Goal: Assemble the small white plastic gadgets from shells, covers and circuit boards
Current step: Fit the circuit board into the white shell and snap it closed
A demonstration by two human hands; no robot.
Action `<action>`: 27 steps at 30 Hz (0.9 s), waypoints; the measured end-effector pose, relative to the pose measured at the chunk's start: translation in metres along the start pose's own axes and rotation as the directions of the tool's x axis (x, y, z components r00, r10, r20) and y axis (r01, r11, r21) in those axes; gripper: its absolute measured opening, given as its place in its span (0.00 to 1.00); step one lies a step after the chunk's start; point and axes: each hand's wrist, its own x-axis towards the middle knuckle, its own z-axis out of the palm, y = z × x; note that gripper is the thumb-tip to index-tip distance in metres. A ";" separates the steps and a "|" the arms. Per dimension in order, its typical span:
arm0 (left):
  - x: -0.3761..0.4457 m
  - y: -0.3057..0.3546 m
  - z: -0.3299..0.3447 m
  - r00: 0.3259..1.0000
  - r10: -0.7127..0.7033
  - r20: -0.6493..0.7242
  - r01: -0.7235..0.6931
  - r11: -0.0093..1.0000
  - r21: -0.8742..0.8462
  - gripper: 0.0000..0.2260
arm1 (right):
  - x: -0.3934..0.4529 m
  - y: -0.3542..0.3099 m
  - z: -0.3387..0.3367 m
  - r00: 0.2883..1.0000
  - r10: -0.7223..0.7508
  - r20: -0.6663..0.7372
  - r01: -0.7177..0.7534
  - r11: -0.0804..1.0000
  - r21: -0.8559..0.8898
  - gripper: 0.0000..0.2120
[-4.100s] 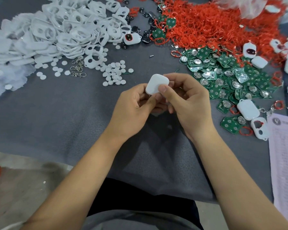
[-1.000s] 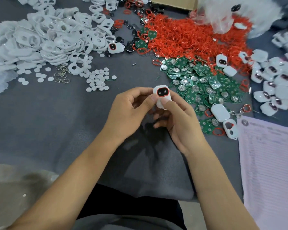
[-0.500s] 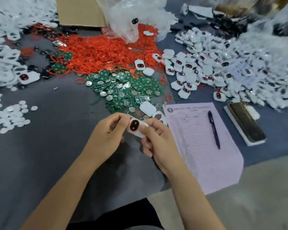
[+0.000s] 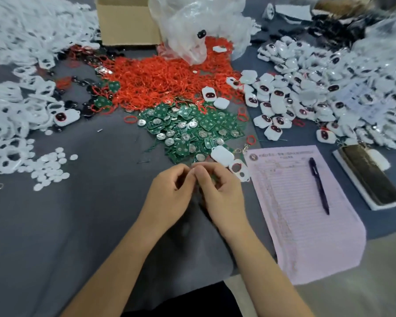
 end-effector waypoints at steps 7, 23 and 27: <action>-0.012 -0.017 -0.052 0.981 -0.083 -0.178 0.082 0.997 -0.014 0.14 | 0.016 -0.012 0.067 0.983 -0.022 0.184 0.017 1.000 0.026 0.06; -0.088 -0.095 -0.216 0.810 0.017 -0.586 0.153 0.959 0.239 0.08 | -0.016 -0.050 0.259 0.776 -0.405 0.483 0.476 0.879 -0.029 0.02; -0.099 -0.112 -0.244 0.750 0.020 -0.661 0.236 0.926 0.295 0.09 | -0.026 -0.056 0.303 0.690 -0.503 0.521 0.620 0.781 -0.068 0.02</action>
